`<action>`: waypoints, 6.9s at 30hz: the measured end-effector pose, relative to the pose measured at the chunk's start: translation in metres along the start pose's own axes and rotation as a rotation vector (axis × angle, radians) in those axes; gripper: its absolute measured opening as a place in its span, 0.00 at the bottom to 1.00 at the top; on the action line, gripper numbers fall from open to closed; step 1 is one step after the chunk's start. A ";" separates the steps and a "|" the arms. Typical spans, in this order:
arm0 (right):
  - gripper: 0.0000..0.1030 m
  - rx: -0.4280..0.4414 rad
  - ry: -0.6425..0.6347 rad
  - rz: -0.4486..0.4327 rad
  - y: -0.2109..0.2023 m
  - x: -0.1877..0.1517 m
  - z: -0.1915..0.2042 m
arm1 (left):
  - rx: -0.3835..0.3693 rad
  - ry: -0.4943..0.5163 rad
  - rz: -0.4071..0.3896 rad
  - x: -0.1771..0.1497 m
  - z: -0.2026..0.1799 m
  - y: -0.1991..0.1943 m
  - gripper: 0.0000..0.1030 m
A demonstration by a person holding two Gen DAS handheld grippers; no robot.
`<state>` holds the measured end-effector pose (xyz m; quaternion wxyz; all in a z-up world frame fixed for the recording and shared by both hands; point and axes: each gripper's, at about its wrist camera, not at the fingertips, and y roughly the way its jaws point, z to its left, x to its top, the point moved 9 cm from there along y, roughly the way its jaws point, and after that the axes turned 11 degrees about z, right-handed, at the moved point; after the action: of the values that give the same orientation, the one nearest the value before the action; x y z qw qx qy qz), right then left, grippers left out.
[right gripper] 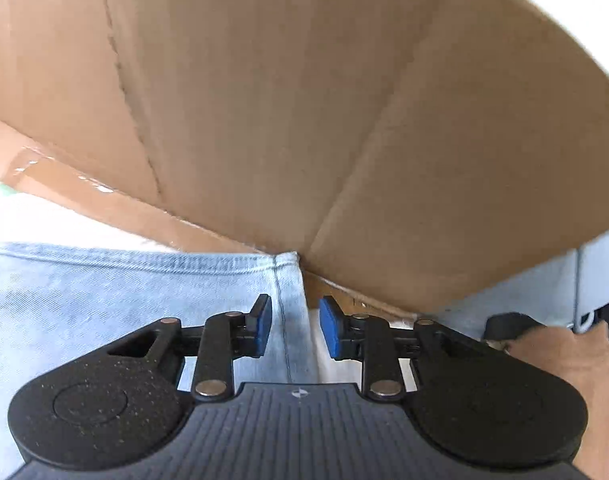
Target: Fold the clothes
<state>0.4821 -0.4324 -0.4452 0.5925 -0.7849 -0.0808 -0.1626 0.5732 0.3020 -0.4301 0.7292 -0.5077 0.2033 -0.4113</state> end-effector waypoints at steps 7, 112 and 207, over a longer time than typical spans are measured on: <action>0.37 0.043 0.028 0.001 -0.031 -0.028 -0.001 | -0.015 -0.012 0.025 -0.016 0.002 0.014 0.28; 0.06 0.358 0.545 -0.124 -0.061 -0.117 -0.022 | -0.388 -0.001 -0.245 0.013 -0.339 -0.048 0.26; 0.46 0.536 0.093 0.208 -0.184 -0.158 -0.018 | -0.252 -0.989 0.157 -0.136 -0.188 -0.285 0.39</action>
<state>0.2724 -0.3867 -0.3296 0.7953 -0.5961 -0.0128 -0.1094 0.2483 0.2621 -0.2638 0.7000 -0.7085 -0.0806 -0.0383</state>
